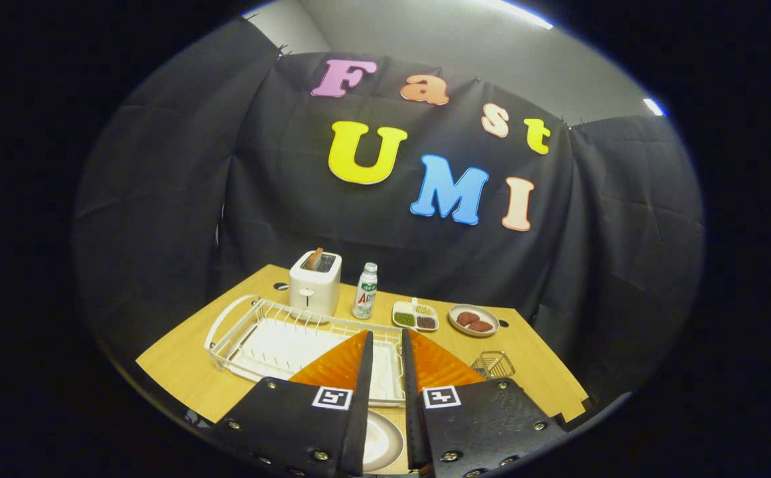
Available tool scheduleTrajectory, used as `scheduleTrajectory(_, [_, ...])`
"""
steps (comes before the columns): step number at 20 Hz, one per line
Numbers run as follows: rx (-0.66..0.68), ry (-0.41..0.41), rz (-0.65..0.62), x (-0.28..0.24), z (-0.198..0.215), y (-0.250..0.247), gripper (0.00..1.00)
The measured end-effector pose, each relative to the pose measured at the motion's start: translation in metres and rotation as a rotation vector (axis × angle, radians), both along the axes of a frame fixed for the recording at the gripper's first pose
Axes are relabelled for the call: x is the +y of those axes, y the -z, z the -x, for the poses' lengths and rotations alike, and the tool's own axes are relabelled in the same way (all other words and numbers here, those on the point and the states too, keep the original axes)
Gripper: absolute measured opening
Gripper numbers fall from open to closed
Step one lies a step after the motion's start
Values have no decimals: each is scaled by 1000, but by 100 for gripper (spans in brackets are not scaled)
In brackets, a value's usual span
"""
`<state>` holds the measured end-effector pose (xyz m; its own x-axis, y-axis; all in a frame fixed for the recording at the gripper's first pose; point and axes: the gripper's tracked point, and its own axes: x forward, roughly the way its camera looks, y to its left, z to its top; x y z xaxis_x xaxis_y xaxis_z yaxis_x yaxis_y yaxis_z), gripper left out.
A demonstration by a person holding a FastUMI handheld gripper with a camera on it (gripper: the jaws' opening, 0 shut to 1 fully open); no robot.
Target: Take the plate from the dish rack, then take the spoon from the basket and place it into the plate.
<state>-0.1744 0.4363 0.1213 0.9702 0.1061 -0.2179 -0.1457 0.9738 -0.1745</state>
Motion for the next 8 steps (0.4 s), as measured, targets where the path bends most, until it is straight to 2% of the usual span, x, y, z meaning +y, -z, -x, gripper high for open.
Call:
scheduleTrajectory(5, [-90, 39, -57, -15, -13, -47, 26])
scheduleTrajectory(6, [-106, 53, -61, -20, -16, -52, 32])
scheduleTrajectory(8, [-123, 89, -65, -38, -22, -62, 82])
